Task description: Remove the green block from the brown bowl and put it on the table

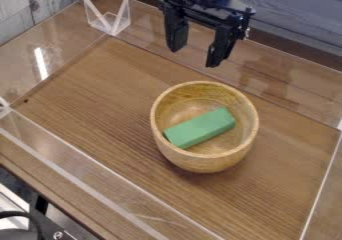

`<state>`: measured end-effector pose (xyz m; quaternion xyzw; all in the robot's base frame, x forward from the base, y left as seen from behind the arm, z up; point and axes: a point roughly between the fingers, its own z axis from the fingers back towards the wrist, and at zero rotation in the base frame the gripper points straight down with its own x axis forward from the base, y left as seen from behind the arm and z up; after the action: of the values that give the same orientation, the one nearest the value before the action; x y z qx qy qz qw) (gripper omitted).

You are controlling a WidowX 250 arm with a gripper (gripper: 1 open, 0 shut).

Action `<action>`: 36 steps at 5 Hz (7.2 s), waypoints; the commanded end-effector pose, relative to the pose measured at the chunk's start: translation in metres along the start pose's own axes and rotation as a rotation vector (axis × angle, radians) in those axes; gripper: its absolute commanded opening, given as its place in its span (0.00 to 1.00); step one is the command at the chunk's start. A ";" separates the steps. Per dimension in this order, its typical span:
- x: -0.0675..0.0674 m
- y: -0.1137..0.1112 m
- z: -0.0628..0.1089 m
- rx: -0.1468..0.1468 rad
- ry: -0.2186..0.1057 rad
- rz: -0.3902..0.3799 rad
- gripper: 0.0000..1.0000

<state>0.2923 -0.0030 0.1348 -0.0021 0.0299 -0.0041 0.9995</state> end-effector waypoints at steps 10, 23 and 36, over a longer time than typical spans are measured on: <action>-0.003 -0.037 -0.121 0.053 -0.020 -0.302 0.00; -0.020 -0.081 -0.097 0.032 -0.091 -0.275 0.00; -0.019 -0.068 -0.054 -0.004 -0.116 -0.242 0.00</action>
<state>0.2610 -0.0694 0.0679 -0.0046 -0.0002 -0.1241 0.9923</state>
